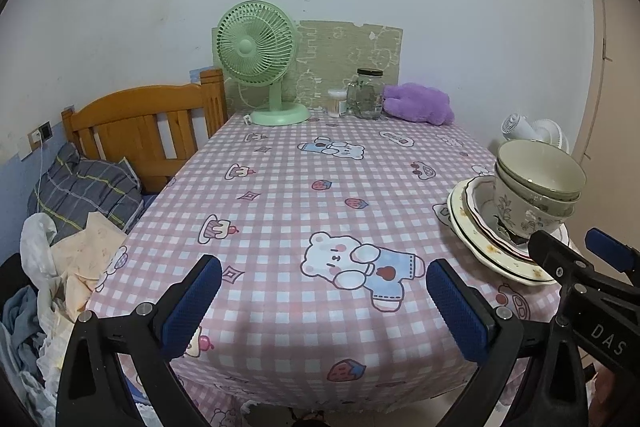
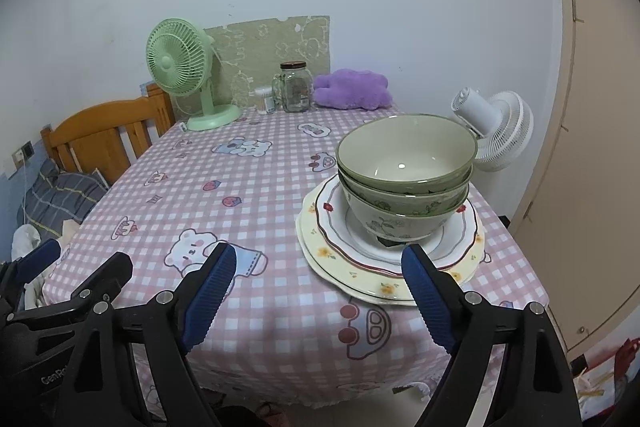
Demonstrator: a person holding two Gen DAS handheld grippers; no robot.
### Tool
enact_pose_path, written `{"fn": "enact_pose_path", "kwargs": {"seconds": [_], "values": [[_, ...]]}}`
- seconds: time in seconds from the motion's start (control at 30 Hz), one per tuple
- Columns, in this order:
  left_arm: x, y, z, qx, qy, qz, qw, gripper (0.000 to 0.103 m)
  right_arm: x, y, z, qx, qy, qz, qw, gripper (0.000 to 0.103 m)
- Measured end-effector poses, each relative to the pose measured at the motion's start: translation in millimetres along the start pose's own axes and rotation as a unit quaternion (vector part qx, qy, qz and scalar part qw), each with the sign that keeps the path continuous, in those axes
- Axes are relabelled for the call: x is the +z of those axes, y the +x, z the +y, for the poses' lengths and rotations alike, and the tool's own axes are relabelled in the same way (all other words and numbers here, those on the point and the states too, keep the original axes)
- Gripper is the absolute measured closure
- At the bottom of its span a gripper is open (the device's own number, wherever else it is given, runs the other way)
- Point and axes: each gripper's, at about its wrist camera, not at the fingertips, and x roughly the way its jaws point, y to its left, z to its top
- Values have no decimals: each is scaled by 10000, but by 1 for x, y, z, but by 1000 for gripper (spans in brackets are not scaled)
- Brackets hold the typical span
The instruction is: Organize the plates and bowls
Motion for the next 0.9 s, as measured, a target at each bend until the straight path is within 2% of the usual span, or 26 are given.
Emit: {"fn": "enact_pose_path", "kwargs": {"seconds": [0.9], "values": [[-1,-1,4,42,-16,-42,10000,0,2,5,4,4,-22,62,10000,16]]}}
